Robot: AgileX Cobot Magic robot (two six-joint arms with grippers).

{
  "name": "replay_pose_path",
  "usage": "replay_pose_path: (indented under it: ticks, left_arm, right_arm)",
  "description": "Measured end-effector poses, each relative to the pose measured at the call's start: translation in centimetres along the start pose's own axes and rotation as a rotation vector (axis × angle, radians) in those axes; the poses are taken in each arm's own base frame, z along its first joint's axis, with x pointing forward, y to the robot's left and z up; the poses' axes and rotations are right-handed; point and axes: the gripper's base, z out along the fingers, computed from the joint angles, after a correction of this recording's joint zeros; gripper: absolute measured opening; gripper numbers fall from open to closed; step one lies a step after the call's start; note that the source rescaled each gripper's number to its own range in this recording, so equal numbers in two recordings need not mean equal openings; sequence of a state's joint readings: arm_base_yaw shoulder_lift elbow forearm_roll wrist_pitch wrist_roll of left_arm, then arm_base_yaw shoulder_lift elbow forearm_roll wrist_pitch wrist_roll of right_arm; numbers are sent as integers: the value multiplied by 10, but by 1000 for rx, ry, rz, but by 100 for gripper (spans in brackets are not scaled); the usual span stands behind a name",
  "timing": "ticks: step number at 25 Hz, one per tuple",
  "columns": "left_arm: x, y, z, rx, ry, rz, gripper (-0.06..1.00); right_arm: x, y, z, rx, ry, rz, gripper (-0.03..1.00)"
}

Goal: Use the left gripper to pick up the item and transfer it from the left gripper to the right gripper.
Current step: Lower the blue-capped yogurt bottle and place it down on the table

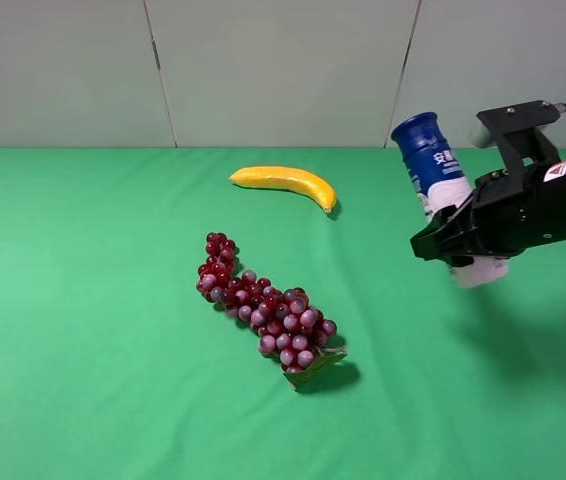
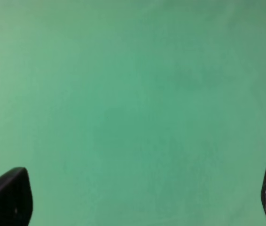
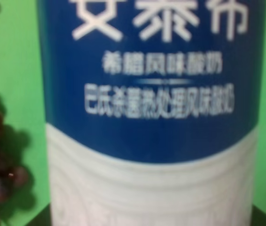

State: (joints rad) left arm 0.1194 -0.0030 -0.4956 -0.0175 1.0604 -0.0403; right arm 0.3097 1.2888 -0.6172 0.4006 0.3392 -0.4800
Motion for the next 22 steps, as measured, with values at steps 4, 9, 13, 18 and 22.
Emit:
replay_pose_path:
  ticks: [4, 9, 13, 18, 22]
  left_arm:
    - [0, 0, 0, 1, -4, 0, 98]
    - [0, 0, 0, 1, -4, 0, 98]
    - [0, 0, 0, 1, -5, 0, 98]
    - [0, 0, 0, 1, -5, 0, 98]
    - [-1, 0, 0, 1, -6, 0, 98]
  right_arm:
    - [-7, -12, 5, 8, 60, 28, 0]
    - [-19, -18, 17, 8, 159, 37, 0]
    - [-26, -25, 31, 41, 259, 59, 0]
    - [-31, -35, 48, 96, 346, 74, 0]
    - [-27, -38, 62, 109, 398, 80, 0]
